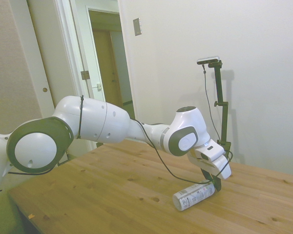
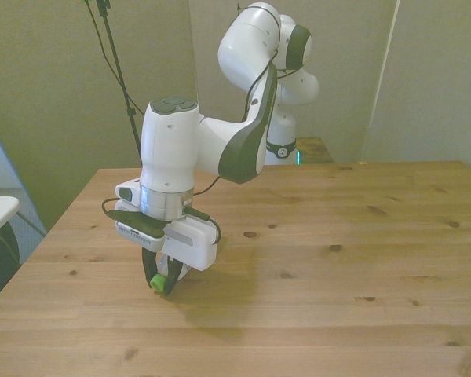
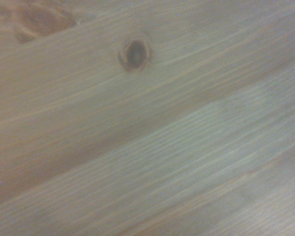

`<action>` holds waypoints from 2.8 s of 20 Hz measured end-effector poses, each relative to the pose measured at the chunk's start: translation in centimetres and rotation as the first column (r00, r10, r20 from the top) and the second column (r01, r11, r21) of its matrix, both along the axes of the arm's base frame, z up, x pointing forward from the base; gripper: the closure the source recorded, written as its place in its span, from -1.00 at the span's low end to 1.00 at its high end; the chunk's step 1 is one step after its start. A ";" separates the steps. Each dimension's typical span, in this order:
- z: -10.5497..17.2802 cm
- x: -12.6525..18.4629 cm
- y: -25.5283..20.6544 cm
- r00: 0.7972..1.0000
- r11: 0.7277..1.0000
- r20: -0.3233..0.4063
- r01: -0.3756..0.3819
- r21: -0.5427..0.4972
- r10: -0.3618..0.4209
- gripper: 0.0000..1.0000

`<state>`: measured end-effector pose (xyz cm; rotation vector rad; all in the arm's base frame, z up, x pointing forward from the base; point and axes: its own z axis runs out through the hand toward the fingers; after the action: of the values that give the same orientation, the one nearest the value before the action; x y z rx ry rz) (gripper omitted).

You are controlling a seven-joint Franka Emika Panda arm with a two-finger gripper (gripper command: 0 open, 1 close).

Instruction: Stand the water bottle

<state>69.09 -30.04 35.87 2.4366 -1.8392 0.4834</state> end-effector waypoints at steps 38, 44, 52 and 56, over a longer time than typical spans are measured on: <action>12.1 3.0 18.6 0.740 0.924 0.642 0.361 -0.129 -0.200 1.00; 8.9 5.0 18.9 0.737 0.904 0.649 0.389 -0.178 -0.189 1.00; 8.5 5.4 18.6 0.737 0.894 0.656 0.391 -0.219 -0.162 -1.00; 8.4 5.4 18.7 0.741 0.893 0.654 0.386 -0.230 -0.152 -1.00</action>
<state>74.50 -11.38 44.29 1.8271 -2.0245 1.5943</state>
